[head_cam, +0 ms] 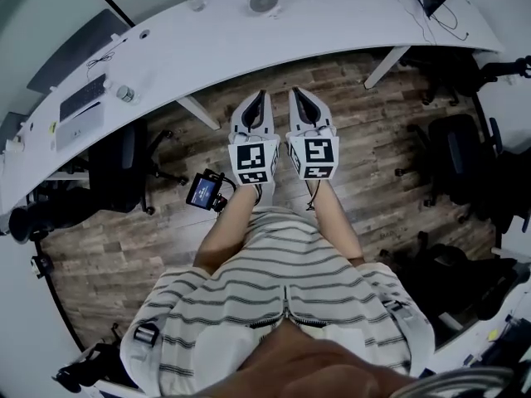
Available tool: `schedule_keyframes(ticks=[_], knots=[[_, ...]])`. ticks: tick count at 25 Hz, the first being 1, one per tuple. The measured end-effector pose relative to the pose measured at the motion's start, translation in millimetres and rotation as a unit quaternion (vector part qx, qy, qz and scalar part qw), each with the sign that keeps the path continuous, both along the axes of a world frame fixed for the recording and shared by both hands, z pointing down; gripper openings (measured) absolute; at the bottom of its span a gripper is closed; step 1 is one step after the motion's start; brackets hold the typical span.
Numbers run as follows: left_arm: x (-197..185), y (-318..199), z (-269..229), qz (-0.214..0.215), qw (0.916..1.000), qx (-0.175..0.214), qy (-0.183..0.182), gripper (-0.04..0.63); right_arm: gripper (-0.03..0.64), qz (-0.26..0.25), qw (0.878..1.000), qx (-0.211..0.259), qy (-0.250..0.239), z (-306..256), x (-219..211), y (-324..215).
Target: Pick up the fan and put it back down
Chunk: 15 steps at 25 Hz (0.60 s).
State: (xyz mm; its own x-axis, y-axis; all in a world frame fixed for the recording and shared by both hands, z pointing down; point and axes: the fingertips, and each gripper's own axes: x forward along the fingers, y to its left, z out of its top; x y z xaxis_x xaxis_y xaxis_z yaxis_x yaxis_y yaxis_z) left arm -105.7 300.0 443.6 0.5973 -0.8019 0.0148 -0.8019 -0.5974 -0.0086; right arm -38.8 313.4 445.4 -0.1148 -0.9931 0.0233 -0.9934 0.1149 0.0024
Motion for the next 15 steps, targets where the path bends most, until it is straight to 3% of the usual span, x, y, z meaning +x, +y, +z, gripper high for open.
schedule_keyframes(ticks=[15], knots=[[24, -174, -18, 0.017, 0.9998, -0.01, -0.001, 0.008, 0.011, 0.015, 1.0, 0.003, 0.003, -27, 24, -172]])
